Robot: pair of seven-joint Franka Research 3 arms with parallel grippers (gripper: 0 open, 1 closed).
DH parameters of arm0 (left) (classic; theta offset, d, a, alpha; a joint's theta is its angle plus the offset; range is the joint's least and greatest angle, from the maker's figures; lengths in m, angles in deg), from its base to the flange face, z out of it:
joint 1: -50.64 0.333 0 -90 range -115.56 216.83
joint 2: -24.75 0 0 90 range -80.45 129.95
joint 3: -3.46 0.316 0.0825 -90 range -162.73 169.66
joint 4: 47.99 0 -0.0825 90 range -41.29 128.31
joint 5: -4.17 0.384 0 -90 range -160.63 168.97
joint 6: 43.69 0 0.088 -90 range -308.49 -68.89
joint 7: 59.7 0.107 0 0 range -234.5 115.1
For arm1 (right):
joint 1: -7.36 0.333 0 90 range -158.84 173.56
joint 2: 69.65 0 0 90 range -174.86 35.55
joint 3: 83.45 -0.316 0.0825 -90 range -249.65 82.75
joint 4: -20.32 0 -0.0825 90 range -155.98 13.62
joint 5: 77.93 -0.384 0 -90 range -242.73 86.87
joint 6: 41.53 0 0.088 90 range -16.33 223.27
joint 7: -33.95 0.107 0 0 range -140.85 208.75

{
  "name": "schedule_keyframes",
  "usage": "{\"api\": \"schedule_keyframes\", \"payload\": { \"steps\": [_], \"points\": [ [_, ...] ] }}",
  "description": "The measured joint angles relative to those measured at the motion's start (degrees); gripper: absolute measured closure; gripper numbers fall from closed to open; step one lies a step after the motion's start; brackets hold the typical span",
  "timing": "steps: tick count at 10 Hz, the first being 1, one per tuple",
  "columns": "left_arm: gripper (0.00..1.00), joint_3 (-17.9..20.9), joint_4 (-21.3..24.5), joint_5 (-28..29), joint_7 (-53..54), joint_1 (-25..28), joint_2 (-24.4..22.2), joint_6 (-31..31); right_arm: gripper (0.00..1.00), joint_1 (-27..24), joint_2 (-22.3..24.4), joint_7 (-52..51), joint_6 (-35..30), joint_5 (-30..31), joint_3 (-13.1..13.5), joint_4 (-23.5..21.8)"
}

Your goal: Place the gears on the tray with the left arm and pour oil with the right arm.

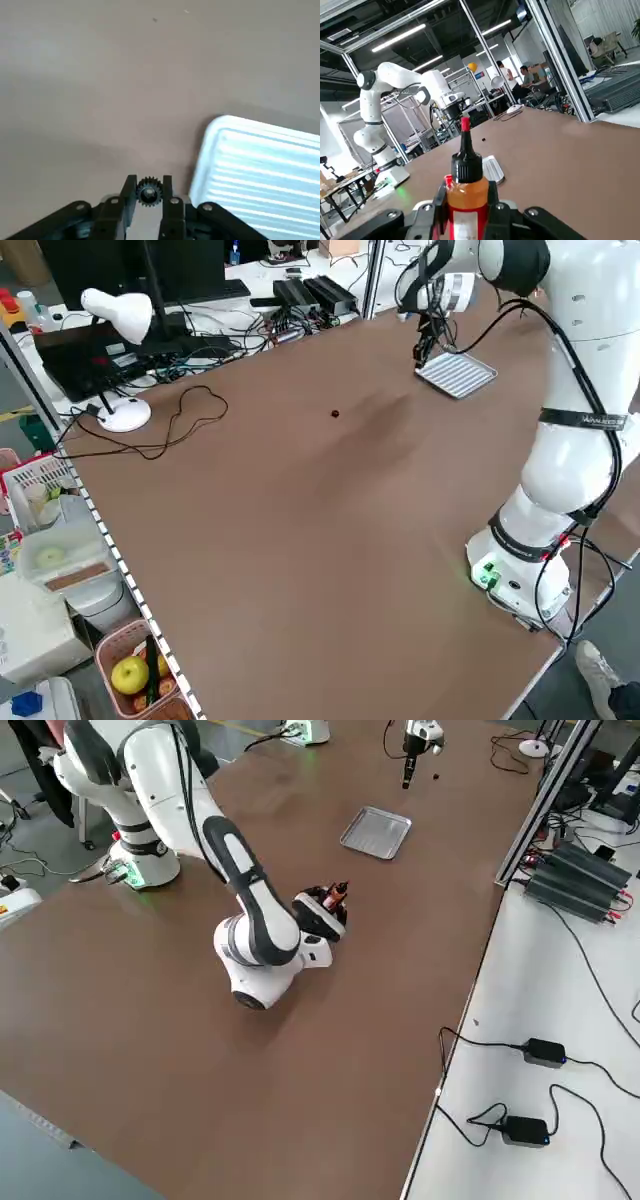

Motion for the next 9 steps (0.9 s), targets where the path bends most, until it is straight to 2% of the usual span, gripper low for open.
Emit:
{"api": "schedule_keyframes", "payload": {
  "steps": [4,6,9],
  "points": [
    [0.75,0.2,-8.3,0.0,-11.4,-9.5,8.5,-0.1,0.67,1.7,8.1,11.7,-1.0,0.5,0.0,-0.1],
    [0.75,0.9,-11.8,0.0,-14.0,-12.8,11.3,-0.1,0.67,2.5,8.8,13.4,-1.4,0.6,0.0,-0.4],
    [0.75,4.5,-14.7,0.0,-17.2,-17.5,13.1,-0.1,0.67,2.9,8.8,18.7,-4.0,0.7,0.0,-3.0]
  ]
}}
